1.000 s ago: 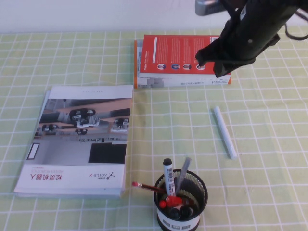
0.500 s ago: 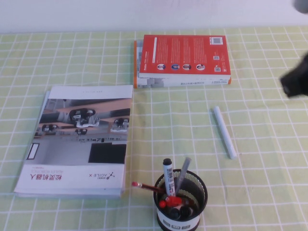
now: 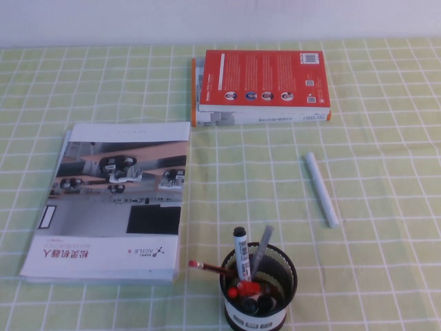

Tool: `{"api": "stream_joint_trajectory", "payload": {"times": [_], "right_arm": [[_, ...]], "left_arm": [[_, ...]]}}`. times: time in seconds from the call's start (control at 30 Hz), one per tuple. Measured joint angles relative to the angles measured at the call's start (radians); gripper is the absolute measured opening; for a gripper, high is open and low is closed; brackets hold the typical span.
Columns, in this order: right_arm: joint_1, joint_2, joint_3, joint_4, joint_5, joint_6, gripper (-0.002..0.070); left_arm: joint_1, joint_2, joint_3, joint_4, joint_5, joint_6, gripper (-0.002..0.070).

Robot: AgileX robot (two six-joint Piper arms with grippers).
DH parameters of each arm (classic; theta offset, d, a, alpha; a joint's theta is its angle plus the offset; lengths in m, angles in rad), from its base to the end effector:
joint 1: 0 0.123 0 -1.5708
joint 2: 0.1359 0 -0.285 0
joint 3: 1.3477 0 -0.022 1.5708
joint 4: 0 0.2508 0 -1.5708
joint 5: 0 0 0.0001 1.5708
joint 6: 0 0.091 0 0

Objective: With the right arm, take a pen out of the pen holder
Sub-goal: 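Take a marker out of the pen holder and lay it on the table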

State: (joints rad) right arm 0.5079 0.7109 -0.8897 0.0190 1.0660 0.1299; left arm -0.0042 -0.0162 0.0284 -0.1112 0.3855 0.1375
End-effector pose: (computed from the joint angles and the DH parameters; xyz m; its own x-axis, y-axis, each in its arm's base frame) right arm 0.0960 0.0552 0.3583 -0.6895 -0.2251 -0.6884 -0.4047 0.9080 0.1084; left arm 0.0521 -0.0040 0.1701 -0.3018 0.0356 -0.9527 0.0544 0.9983 0.0201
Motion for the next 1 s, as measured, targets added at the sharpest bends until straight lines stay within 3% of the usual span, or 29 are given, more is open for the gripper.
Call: {"api": "stream_joint_trajectory", "payload": {"times": [0.2, 0.5, 0.63, 1.0], "right_arm": [[-0.016, -0.036, 0.131, -0.019, -0.144, 0.0, -0.0012], [-0.327, -0.241, 0.534, 0.07, -0.64, 0.0, -0.0012], [-0.434, -0.361, 0.693, 0.111, -0.772, 0.0, -0.0013], [-0.476, -0.621, 0.912, 0.11, -0.941, 0.0, -0.0013]], "left_arm": [[0.0, 0.0, 0.0, 0.0, 0.0, 0.0, -0.0005], [0.0, 0.0, 0.0, 0.0, 0.0, 0.0, -0.0005], [0.0, 0.0, 0.0, 0.0, 0.0, 0.0, -0.0005], [0.0, 0.0, 0.0, 0.0, 0.0, 0.0, -0.0005]]}}
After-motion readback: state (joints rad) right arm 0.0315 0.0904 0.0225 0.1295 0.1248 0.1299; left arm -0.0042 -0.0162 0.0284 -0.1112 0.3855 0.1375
